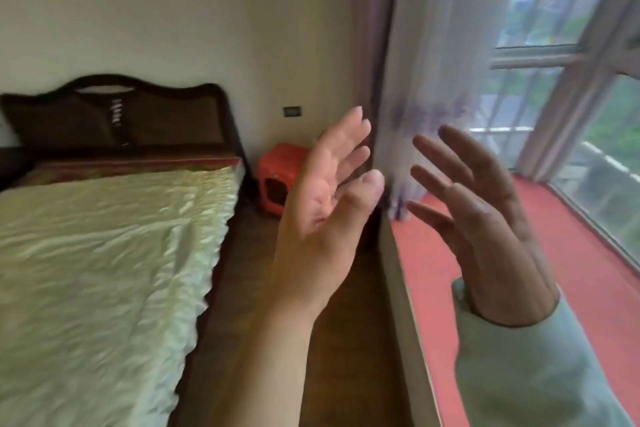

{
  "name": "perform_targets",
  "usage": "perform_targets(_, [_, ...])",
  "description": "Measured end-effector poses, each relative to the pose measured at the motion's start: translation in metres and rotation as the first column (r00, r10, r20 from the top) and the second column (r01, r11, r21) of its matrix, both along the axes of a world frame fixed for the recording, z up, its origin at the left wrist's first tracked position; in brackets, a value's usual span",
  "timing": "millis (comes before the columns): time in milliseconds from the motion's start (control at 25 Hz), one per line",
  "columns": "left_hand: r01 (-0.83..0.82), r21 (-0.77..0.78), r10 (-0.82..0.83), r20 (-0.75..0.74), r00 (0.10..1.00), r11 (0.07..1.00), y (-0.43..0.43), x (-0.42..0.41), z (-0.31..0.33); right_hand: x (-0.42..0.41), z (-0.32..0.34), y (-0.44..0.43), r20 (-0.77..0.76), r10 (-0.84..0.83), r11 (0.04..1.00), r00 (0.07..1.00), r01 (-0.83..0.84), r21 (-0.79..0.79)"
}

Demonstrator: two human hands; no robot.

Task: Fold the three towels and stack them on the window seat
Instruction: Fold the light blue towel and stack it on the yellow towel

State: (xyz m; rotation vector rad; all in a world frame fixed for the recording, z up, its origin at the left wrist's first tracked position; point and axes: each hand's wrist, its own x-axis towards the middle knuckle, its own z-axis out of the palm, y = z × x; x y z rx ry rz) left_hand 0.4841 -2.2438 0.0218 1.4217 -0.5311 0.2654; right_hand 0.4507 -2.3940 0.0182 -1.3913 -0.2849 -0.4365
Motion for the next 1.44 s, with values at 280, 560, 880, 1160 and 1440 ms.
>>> perform_targets(280, [-0.471, 0.05, 0.471, 0.009, 0.882, 0.881, 0.158, -0.092, 0.015, -0.016, 0.016, 0.162, 0.015, 0.459, 0.888, 0.888, -0.458, -0.038])
perform_targets(560, [-0.787, 0.065, 0.787, 0.033, 0.616, 0.614, 0.315, -0.258, 0.022, -0.122, 0.025, 0.348, 0.047, 0.779, 0.627, 0.626, -0.777, -0.052])
perform_targets(880, [-0.968, 0.038, 0.968, 0.023, 0.249, 0.248, 0.484, -0.507, 0.015, -0.328, 0.016, 0.565, 0.045, 0.961, 0.276, 0.274, -0.96, -0.044])
perform_targets(1160, [-1.0, -0.006, 1.0, 0.01, -0.027, -0.027, 0.591, -0.669, -0.002, -0.473, 0.006, 0.711, 0.034, 0.999, 0.018, 0.016, -0.997, -0.071])
perform_targets(1440, [-0.988, -0.011, 0.988, -0.012, -0.152, -0.152, 0.716, -0.741, -0.015, -0.539, -0.008, 0.866, 0.039, 0.99, -0.13, -0.133, -0.989, -0.075])
